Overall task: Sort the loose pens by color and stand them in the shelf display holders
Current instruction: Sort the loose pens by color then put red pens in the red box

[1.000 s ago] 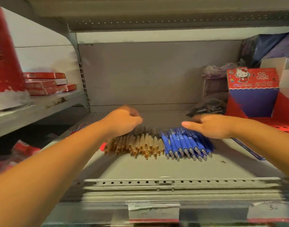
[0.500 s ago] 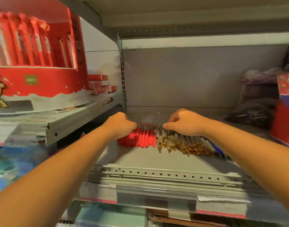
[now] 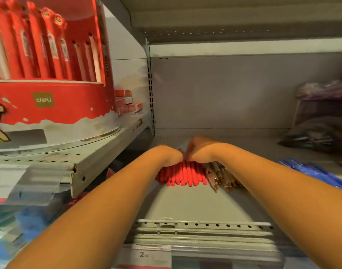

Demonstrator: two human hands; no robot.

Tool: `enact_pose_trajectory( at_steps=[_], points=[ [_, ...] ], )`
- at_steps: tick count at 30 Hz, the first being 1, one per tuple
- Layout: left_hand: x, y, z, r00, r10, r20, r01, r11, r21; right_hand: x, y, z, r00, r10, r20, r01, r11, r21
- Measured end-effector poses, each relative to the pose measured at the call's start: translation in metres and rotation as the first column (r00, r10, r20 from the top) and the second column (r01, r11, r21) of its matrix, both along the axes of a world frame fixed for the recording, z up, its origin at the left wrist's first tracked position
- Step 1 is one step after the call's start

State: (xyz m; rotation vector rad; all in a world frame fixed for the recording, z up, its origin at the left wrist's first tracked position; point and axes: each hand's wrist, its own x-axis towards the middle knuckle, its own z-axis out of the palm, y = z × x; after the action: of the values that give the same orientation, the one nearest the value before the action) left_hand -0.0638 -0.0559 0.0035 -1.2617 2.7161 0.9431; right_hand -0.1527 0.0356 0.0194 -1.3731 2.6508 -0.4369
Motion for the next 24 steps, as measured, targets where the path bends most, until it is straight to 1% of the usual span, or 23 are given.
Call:
enact_pose_trajectory(
  at_steps=[4, 6, 8, 9, 13, 18, 21, 24],
  points=[
    [-0.006, -0.003, 0.006, 0.991, -0.034, 0.129, 0.032, 0.999, 0.018, -0.011, -0.012, 0.000, 1.000, -0.010, 0.003, 0.010, 0.999, 0.053],
    [-0.007, -0.004, 0.011, 0.983, -0.061, 0.172, 0.065, 0.998, -0.016, -0.015, -0.017, -0.001, 1.000, -0.014, 0.000, 0.014, 0.998, 0.062],
    [-0.008, -0.005, 0.015, 0.982, -0.082, 0.171, 0.094, 0.993, -0.065, -0.018, -0.020, -0.001, 1.000, -0.013, 0.006, 0.013, 0.998, 0.062],
    [-0.008, -0.006, 0.017, 0.981, -0.096, 0.171, 0.108, 0.992, -0.064, -0.020, -0.021, -0.001, 1.000, -0.018, 0.015, 0.017, 0.998, 0.064],
    [-0.009, -0.010, 0.022, 0.972, -0.085, 0.217, 0.085, 0.996, 0.008, -0.027, -0.026, 0.001, 0.997, -0.054, 0.061, 0.050, 0.997, 0.065],
    [-0.016, -0.014, 0.026, 0.968, -0.067, 0.241, 0.066, 0.998, 0.012, -0.033, -0.034, 0.001, 0.995, -0.054, 0.079, 0.048, 0.996, 0.070],
    [-0.021, -0.016, 0.023, 0.954, -0.068, 0.291, 0.081, 0.996, -0.033, -0.036, -0.037, -0.002, 0.993, -0.053, 0.102, 0.047, 0.997, 0.061],
    [-0.026, -0.014, 0.021, 0.919, -0.133, 0.370, 0.181, 0.979, -0.098, -0.035, -0.038, -0.005, 0.994, -0.053, 0.097, 0.049, 0.998, 0.045]
  ],
)
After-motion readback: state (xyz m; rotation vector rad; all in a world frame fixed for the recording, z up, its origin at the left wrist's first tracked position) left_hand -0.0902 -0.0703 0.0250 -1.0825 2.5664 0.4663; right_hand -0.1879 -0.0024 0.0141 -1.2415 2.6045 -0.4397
